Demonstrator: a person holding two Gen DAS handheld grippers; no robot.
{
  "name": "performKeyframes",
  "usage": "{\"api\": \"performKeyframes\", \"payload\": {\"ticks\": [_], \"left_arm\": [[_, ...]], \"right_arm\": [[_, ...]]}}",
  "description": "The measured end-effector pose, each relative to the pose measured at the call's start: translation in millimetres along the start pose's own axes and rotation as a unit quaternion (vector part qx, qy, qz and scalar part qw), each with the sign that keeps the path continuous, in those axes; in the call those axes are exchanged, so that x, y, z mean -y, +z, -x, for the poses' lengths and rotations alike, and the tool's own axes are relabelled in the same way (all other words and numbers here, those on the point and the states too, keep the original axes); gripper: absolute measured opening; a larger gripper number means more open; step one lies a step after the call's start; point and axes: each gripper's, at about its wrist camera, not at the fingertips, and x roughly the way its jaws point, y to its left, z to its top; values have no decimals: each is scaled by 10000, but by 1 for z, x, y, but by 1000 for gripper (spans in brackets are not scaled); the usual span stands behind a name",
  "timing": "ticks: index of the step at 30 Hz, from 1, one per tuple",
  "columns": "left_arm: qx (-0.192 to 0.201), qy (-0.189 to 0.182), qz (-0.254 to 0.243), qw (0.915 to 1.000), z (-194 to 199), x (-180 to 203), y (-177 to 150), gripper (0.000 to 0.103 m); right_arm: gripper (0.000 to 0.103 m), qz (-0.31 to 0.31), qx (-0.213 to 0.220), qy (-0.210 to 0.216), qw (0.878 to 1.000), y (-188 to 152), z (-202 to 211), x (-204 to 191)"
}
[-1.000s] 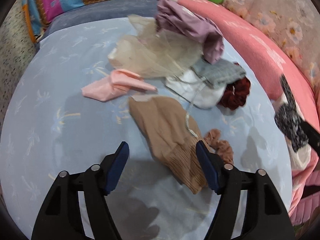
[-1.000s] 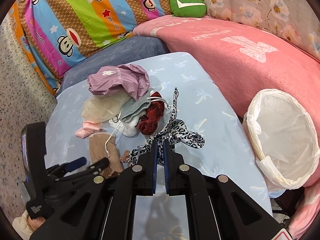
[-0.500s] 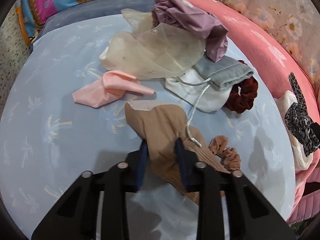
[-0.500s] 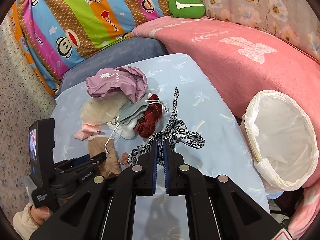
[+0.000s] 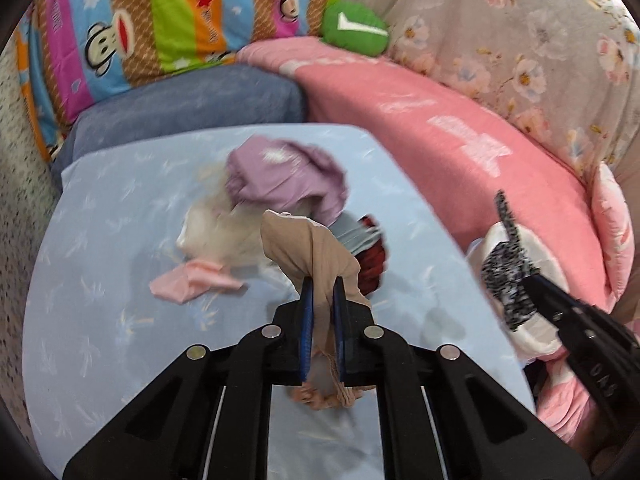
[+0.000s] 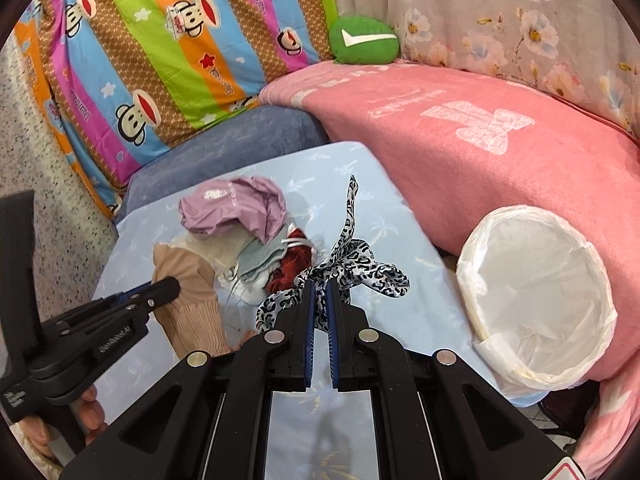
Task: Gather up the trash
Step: 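Carry the sock and leopard scrunchie to the white wastebasket and open both tools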
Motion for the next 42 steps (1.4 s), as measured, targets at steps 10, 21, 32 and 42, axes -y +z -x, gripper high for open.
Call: {"api": "performKeyframes", "payload": {"ticks": [10,21,32,42], "left_arm": [[386,-676,-711,9944,12,94,35,9],[215,-1346,-1421,9804,-14,189,42,9],[-148,-1685,-1808,9689,-46,240,34,10],[-98,-1616,-1834,9696,-55,253,41,62]], "right_arm": [[5,-438,489,-438,9969,17,42,63],[5,-1054,654,-999,9872,16,58,137],[5,-1399,621,-1303,9796,11,52,184],[14,-1499,691,-1438,9757,15,48,202]]}}
